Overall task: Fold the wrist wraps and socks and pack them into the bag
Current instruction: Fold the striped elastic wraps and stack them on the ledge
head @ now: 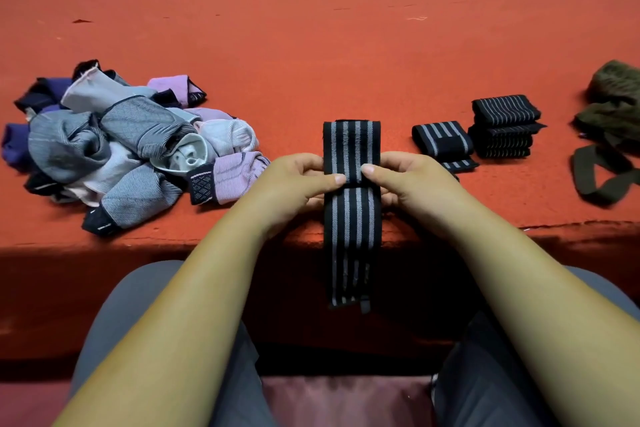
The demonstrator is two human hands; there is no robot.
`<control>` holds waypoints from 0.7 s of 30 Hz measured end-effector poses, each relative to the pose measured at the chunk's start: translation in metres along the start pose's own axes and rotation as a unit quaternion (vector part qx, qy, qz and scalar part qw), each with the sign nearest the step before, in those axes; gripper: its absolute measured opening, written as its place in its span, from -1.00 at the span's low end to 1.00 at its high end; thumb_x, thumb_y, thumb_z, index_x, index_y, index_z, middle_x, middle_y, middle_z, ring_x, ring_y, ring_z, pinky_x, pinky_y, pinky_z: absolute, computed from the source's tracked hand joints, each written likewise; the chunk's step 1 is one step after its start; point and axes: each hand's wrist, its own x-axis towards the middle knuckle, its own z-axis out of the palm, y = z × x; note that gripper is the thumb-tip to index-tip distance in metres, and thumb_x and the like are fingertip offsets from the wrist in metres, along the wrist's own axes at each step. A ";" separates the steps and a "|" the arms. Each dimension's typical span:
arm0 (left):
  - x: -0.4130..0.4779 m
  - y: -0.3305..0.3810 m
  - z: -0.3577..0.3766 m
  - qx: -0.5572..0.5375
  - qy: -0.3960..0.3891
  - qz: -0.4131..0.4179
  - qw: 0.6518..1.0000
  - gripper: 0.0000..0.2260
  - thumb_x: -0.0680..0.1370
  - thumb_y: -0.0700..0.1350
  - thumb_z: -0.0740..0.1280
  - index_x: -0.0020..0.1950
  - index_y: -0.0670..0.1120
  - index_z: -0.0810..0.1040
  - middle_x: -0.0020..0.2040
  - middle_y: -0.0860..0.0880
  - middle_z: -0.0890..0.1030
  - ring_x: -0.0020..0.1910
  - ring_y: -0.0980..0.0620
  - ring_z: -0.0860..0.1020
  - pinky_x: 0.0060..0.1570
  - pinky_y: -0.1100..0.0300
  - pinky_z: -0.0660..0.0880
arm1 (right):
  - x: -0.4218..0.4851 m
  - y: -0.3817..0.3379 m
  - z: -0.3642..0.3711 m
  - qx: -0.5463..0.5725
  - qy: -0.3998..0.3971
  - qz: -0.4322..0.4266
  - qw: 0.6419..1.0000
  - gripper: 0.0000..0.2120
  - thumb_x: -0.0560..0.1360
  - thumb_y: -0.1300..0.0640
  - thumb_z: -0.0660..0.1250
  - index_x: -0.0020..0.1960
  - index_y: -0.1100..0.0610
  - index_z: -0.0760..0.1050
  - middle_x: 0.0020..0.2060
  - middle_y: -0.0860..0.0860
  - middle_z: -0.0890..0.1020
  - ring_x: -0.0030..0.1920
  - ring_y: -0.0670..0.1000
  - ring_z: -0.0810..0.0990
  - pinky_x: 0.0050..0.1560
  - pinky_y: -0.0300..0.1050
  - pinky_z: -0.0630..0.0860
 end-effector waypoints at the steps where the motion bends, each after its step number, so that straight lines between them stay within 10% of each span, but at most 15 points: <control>1: 0.001 -0.001 0.000 0.002 0.007 0.009 1.000 -0.81 0.62 -0.26 0.45 0.23 -0.24 0.63 0.06 -0.17 0.76 0.07 -0.09 0.74 0.10 0.09 0.66 | -0.001 -0.001 0.001 -0.015 -0.006 0.000 1.000 -0.79 0.72 0.10 0.33 0.27 0.12 0.68 0.07 0.09 0.78 0.03 0.09 0.78 0.09 0.04 0.66; 11: 0.008 -0.004 -0.001 -0.101 0.044 0.005 0.994 -0.76 0.64 -0.40 0.32 0.30 -0.26 0.59 0.20 -0.29 0.70 0.22 -0.24 0.68 0.29 -0.08 0.62 | -0.002 -0.006 -0.003 0.054 -0.026 0.005 0.998 -0.70 0.74 0.18 0.27 0.40 -0.04 0.61 0.02 0.15 0.75 -0.11 0.06 0.68 -0.10 -0.03 0.63; 21: 0.001 -0.001 0.001 -0.067 -0.004 -0.079 0.995 -0.59 0.73 0.08 0.29 0.28 -0.25 0.65 0.15 -0.22 0.74 0.12 -0.10 0.72 0.12 0.07 0.65 | -0.006 -0.012 -0.004 0.056 -0.014 0.007 0.998 -0.57 0.60 0.40 0.11 0.18 0.23 0.73 0.08 0.18 0.77 0.20 0.13 0.74 0.25 0.02 0.63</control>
